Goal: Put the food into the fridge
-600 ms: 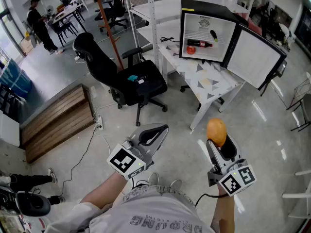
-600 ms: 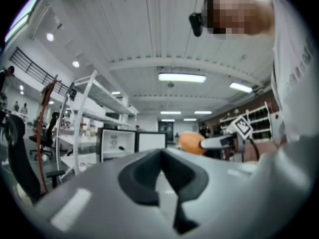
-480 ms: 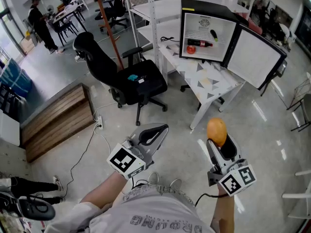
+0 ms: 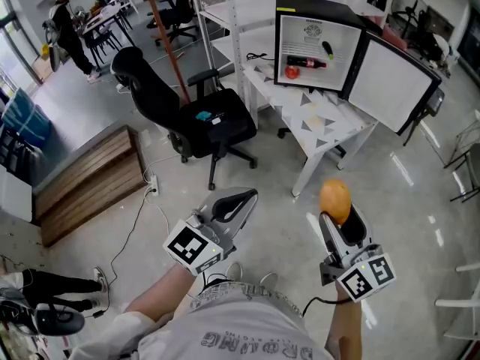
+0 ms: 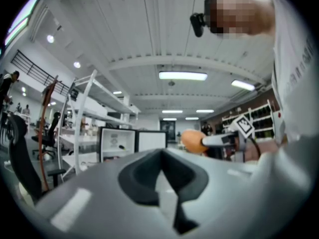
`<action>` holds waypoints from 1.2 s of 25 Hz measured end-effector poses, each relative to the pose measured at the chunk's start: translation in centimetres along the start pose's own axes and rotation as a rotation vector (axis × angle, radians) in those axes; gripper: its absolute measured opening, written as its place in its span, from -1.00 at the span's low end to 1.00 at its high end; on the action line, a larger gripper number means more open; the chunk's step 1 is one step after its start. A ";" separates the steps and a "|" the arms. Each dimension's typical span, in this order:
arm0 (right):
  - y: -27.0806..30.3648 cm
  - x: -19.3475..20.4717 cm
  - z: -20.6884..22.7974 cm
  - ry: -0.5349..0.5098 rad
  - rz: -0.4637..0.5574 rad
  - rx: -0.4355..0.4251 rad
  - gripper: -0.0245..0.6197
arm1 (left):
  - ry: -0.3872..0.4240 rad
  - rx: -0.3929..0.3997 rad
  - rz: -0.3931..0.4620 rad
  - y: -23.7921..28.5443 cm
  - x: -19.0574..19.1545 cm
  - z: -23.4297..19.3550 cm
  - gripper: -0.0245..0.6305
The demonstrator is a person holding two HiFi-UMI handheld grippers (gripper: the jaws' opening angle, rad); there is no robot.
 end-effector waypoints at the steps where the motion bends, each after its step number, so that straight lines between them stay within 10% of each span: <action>1: -0.3 -0.1 0.3 0.000 0.001 -0.003 -0.03 | 0.001 -0.004 0.001 0.2 0.1 0.3 -0.90; 30: 0.2 0.2 9.4 0.003 -0.047 -0.028 -0.03 | 0.013 -0.040 0.004 8.3 3.7 0.6 -0.90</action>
Point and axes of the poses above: the fingertips, and each gripper's own axes: y forward along the fingers, z to its right, x out of its underside, the point moved 1 cm from there along -y, backward along the fingers, and after that the axes turned 11 degrees about z, right-handed, at the moved point
